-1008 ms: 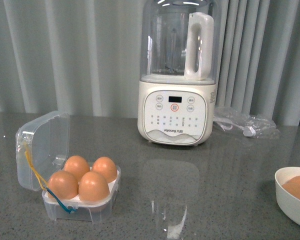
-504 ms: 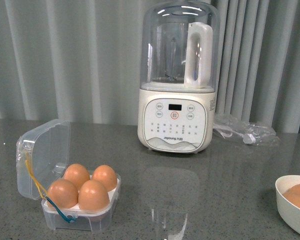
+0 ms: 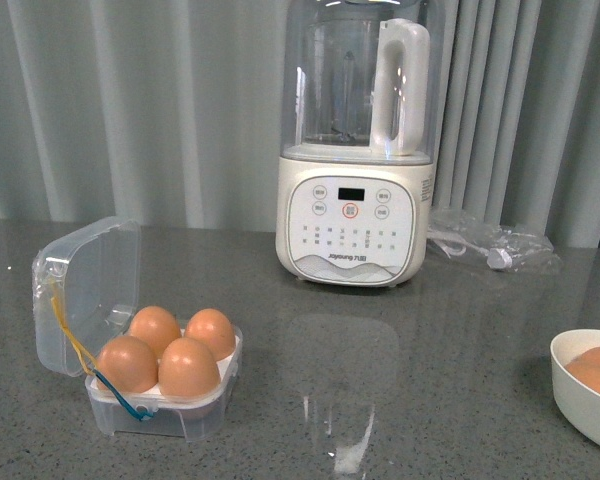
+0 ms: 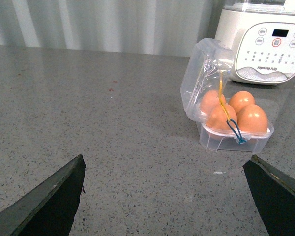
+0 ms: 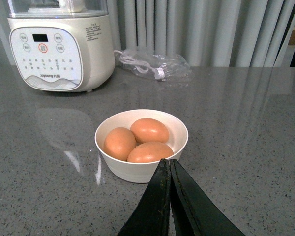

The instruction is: Put egg into box

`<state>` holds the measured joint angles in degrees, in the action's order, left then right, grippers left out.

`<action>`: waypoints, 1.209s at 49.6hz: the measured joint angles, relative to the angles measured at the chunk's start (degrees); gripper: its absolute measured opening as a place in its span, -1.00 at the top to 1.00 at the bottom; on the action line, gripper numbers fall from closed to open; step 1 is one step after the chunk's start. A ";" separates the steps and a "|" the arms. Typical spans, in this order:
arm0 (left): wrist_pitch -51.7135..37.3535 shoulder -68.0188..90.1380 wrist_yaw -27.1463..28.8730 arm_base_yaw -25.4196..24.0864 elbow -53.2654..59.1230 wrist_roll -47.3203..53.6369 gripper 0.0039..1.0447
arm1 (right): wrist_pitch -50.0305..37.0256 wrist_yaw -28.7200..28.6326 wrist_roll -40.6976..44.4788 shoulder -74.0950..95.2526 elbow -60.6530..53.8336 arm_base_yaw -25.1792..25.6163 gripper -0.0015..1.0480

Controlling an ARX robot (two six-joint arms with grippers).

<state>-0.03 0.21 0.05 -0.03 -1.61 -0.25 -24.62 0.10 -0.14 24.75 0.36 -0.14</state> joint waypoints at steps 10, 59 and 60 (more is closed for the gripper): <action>0.00 0.00 0.00 0.00 0.00 0.00 -0.88 | 5.97 0.00 0.00 -6.21 0.00 0.00 0.94; 0.00 0.00 0.00 0.02 0.02 0.00 -0.88 | 24.59 -0.02 0.07 -24.50 0.02 0.02 -0.02; 0.00 0.00 0.00 0.02 0.00 0.00 -0.88 | 24.59 -0.02 0.07 -24.50 0.02 0.02 -0.09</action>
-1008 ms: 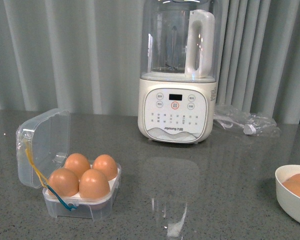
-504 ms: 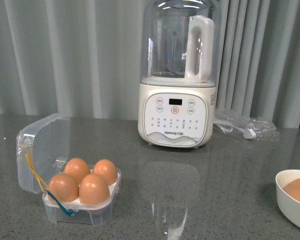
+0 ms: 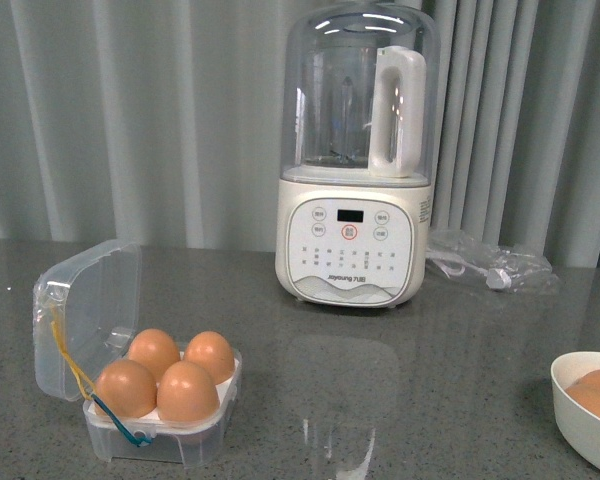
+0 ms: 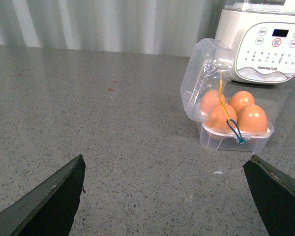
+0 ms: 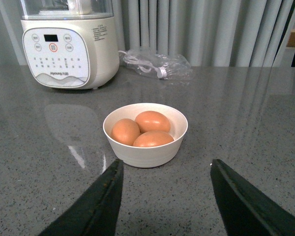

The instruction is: Put egg into box

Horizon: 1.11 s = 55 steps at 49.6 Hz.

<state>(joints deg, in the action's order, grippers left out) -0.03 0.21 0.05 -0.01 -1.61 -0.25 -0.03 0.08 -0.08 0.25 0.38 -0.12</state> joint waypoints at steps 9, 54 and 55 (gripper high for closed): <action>0.00 0.00 0.00 0.00 0.02 0.00 -0.88 | 0.00 0.00 0.00 0.00 0.00 0.00 -0.67; -36.87 45.88 -0.70 -9.49 -10.69 -13.70 -0.88 | 0.00 0.00 -0.04 -0.02 0.00 0.00 -0.87; -38.71 48.28 -0.79 -9.51 -11.45 -13.57 -0.88 | 0.00 0.00 -0.04 -0.02 0.00 0.00 -0.87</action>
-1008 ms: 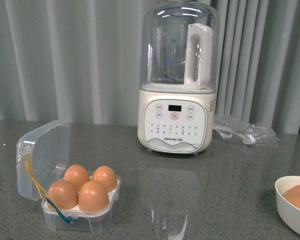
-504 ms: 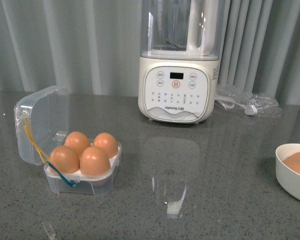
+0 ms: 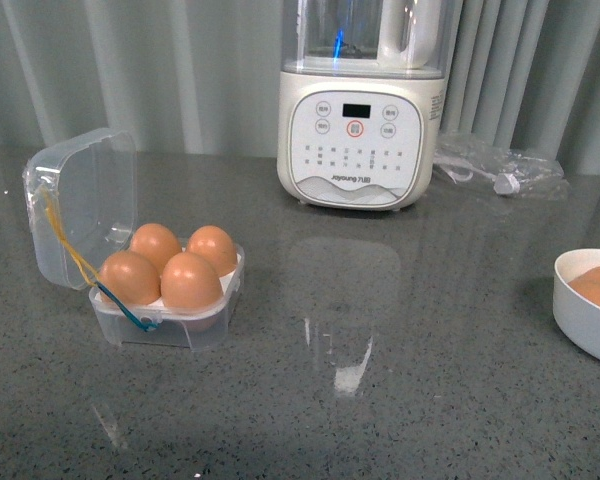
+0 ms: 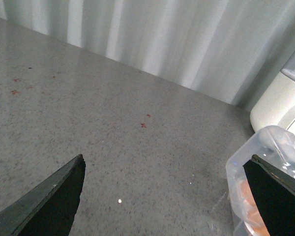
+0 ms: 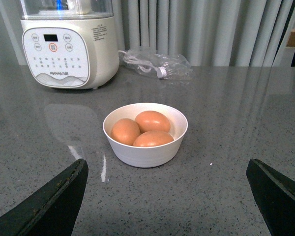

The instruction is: Put egg into box

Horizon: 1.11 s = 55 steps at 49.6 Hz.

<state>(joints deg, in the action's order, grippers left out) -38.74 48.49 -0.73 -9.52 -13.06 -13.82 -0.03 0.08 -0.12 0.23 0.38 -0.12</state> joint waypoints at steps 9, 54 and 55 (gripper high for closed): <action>-13.44 20.13 -2.08 0.26 -6.38 3.69 -0.88 | 0.00 0.00 0.00 0.00 0.00 0.00 -0.87; -10.10 36.72 -3.32 9.46 -19.71 11.47 -0.88 | 0.00 0.00 0.00 0.00 0.00 0.00 -0.87; -9.46 36.46 -3.34 9.14 -19.80 11.17 -0.88 | 0.00 0.00 0.00 0.00 0.00 0.00 -0.87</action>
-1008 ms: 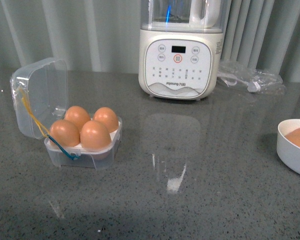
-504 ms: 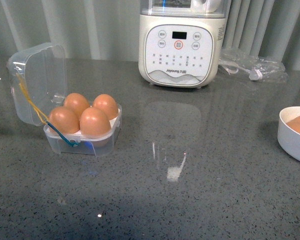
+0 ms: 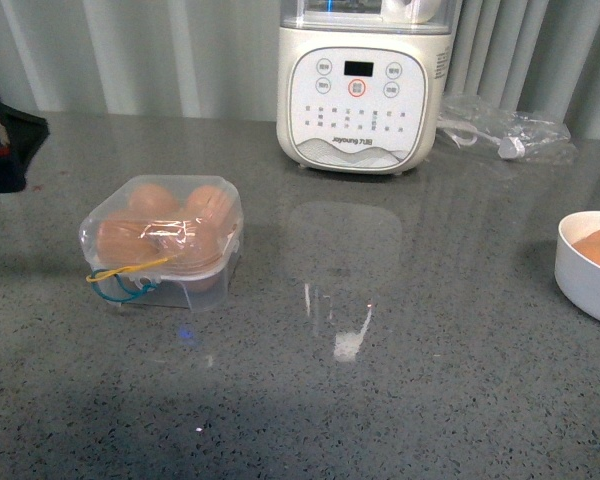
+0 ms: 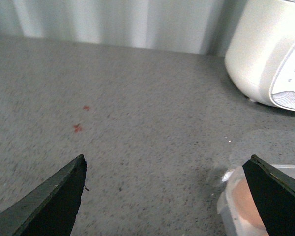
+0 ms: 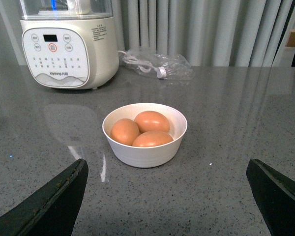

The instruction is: Put egg into box

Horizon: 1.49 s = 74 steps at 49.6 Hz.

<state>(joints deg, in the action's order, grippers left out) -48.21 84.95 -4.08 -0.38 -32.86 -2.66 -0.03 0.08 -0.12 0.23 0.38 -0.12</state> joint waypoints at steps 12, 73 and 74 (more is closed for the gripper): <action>12.31 -9.29 -1.60 -9.51 1.29 -12.28 -0.88 | 0.00 0.00 0.00 0.00 0.00 0.00 -0.87; 9.44 -41.88 4.00 0.24 28.96 2.21 0.94 | 0.00 0.00 0.00 0.00 0.00 0.00 -0.87; 9.70 -42.23 4.02 0.24 29.05 2.21 0.94 | 0.00 0.00 0.00 0.00 0.00 0.00 -0.87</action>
<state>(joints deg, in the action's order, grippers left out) -38.50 42.72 -0.05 -0.14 -3.81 -0.45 -0.03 0.08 -0.12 0.23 0.38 -0.12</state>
